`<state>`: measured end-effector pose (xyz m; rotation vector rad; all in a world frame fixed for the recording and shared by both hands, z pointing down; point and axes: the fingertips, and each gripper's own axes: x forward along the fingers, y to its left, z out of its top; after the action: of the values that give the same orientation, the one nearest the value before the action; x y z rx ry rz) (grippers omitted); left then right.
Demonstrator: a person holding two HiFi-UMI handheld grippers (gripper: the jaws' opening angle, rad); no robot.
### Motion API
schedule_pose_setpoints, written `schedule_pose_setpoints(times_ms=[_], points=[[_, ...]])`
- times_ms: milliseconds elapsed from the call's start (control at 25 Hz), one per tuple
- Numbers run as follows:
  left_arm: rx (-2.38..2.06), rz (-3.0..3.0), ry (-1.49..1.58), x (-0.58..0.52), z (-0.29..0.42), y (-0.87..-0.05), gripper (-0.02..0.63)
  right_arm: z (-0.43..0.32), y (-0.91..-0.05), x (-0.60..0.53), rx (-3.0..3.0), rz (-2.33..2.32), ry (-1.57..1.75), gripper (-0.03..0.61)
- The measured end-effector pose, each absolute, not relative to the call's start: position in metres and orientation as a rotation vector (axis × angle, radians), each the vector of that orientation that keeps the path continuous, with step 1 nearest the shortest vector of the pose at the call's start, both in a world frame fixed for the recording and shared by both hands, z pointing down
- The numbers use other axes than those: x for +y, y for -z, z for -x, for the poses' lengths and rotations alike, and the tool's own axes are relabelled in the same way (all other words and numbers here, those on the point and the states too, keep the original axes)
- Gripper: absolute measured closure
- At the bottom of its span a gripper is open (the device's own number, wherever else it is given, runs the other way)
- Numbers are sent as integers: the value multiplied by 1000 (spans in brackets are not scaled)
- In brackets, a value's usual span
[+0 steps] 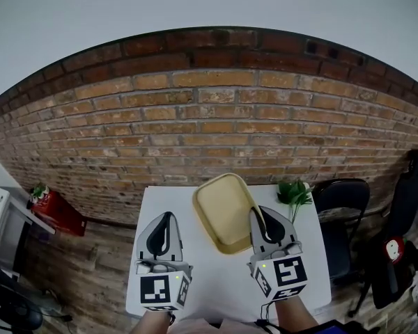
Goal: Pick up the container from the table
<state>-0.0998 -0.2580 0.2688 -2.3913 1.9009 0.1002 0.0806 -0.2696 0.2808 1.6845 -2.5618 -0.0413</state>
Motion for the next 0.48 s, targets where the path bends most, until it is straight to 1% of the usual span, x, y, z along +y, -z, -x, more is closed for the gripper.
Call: schedule_pose_setpoints(times_ms=[480], points=[[1863,2367,-150,-261,95,-244,604,-88,-253,-266,-2557,-1745,157,560]])
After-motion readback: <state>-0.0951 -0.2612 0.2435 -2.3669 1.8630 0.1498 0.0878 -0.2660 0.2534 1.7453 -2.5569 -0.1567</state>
